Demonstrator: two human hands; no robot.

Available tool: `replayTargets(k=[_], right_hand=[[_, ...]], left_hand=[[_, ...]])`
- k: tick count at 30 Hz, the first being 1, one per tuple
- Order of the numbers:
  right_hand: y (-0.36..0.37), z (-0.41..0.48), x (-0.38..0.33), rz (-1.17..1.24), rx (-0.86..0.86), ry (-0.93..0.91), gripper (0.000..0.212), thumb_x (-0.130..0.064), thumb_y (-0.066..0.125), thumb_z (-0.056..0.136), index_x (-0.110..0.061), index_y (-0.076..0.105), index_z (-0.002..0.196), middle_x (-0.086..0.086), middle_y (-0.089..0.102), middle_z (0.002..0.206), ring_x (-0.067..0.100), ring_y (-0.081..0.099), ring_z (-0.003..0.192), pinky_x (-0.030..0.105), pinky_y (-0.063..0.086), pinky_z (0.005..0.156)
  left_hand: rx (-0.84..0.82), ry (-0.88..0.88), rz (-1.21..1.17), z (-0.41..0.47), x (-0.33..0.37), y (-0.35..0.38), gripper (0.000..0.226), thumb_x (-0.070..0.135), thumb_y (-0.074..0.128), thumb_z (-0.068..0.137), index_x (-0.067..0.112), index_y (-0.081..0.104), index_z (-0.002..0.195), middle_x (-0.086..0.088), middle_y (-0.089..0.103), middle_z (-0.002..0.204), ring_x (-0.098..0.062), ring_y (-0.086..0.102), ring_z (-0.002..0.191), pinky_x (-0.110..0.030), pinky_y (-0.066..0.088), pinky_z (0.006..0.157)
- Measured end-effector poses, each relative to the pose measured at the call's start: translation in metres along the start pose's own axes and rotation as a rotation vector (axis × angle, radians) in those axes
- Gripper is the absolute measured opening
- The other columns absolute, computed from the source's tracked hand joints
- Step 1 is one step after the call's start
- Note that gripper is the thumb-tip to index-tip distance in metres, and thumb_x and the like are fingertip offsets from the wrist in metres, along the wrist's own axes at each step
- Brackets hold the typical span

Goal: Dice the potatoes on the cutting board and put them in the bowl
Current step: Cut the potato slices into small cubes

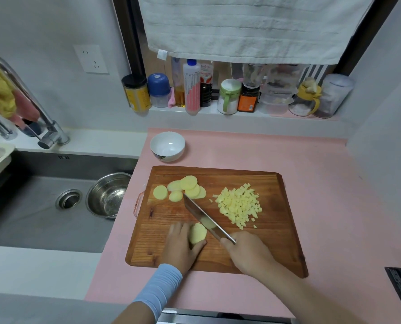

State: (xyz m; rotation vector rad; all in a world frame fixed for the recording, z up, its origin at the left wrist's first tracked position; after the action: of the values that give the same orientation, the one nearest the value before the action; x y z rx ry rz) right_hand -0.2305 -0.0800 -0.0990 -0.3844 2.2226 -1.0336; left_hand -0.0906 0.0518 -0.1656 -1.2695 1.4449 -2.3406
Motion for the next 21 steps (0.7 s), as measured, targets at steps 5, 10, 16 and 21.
replayTargets(k=[5,10,16,21], right_hand=[[-0.01,0.0,0.001,-0.076,0.031,-0.047,0.04,-0.05,0.044,0.103,-0.022,0.061,0.079,-0.005,0.065,0.073,0.016,0.064,0.073,0.033,0.05,0.066],[-0.01,-0.018,-0.016,-0.153,0.084,-0.169,0.034,-0.046,0.041,0.104,-0.027,0.065,0.091,-0.005,0.065,0.072,0.016,0.063,0.072,0.034,0.054,0.069],[-0.007,-0.027,-0.016,-0.229,0.13,-0.177,0.034,-0.045,0.038,0.104,-0.023,0.063,0.095,-0.004,0.067,0.082,0.021,0.063,0.08,0.033,0.048,0.07],[-0.006,-0.025,-0.003,-0.196,0.063,-0.112,0.036,-0.046,0.041,0.104,-0.023,0.065,0.089,-0.005,0.067,0.078,0.018,0.064,0.076,0.033,0.053,0.071]], left_hand=[[-0.023,0.34,0.039,-0.004,0.018,-0.003,0.016,0.032,0.061,0.092,0.016,0.064,0.091,0.004,0.056,0.101,-0.019,0.052,0.094,-0.036,0.052,0.079],[-0.011,0.417,0.069,0.003,0.025,-0.004,0.01,0.022,0.063,0.089,0.014,0.064,0.083,0.003,0.057,0.089,-0.019,0.052,0.083,-0.031,0.051,0.074],[-0.02,0.392,0.043,0.006,0.025,-0.003,0.008,0.02,0.064,0.086,0.013,0.067,0.083,0.003,0.062,0.09,-0.018,0.054,0.081,-0.03,0.051,0.074],[-0.006,0.376,0.026,0.007,0.026,-0.005,0.012,0.02,0.065,0.084,0.015,0.061,0.074,0.004,0.058,0.084,-0.016,0.052,0.078,-0.027,0.049,0.071]])
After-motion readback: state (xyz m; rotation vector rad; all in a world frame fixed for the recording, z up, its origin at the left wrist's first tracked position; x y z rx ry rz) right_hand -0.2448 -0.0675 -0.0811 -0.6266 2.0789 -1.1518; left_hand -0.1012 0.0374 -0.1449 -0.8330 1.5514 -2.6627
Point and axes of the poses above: each hand's wrist, its own z-axis towards the middle knuckle, its own y-axis out of the palm, x = y × z, the point moved 8 cm from there along z, towards the middle knuckle
